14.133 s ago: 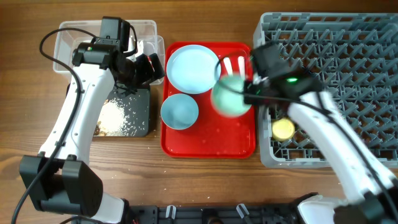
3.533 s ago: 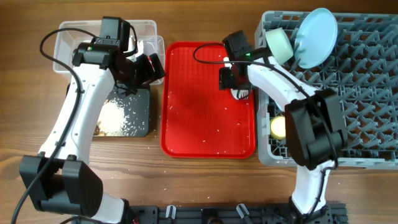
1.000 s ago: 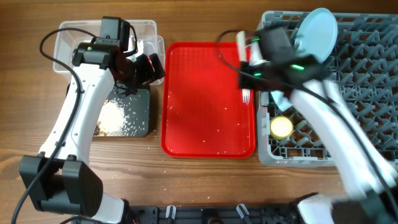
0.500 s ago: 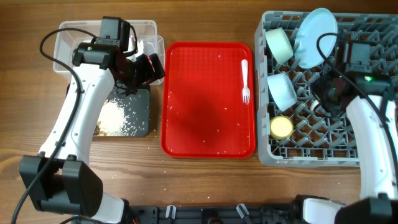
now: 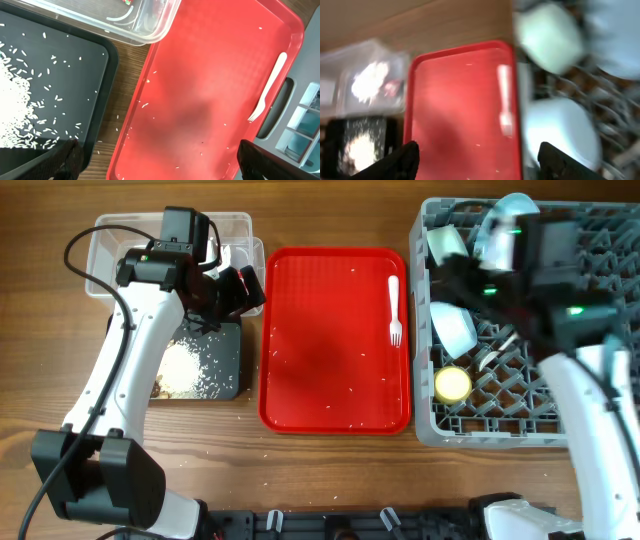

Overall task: Sort waste into correct bins and load items into the dishwasher rack
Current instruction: 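Move the right gripper to the white plastic fork and grasp it, then lift the fork and insert it into the dish rack beside the spoon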

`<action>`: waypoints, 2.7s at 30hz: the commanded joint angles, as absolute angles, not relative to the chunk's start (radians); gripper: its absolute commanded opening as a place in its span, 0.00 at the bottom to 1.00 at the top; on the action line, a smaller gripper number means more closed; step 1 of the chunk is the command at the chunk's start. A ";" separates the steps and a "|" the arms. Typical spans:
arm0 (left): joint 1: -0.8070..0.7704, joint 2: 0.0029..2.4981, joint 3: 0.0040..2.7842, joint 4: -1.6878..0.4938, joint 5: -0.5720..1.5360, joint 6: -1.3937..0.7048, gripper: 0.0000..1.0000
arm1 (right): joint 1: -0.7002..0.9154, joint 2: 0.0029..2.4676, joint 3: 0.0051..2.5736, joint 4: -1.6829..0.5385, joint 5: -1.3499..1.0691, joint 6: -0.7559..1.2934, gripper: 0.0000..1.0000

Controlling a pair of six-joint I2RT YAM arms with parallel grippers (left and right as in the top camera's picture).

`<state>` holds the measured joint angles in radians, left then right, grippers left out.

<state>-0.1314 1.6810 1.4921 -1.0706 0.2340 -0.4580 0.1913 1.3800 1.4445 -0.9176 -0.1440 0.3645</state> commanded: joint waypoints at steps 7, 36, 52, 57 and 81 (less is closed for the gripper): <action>-0.127 1.665 1.507 -1.071 0.235 -0.457 1.00 | 0.439 1.744 1.452 -0.840 0.092 0.392 0.78; -0.127 1.665 1.507 -1.071 0.235 -0.457 1.00 | 0.437 2.156 1.451 -0.788 0.057 0.343 0.36; -0.127 1.665 1.507 -1.071 0.235 -0.457 1.00 | 0.437 2.092 1.476 -0.805 0.059 0.340 0.11; -0.127 1.665 1.507 -1.071 0.235 -0.457 1.00 | 0.437 2.025 1.545 -0.730 0.073 0.255 0.70; -0.127 1.665 1.507 -1.071 0.235 -0.457 1.00 | 0.374 2.205 1.530 -0.531 -0.167 0.238 0.44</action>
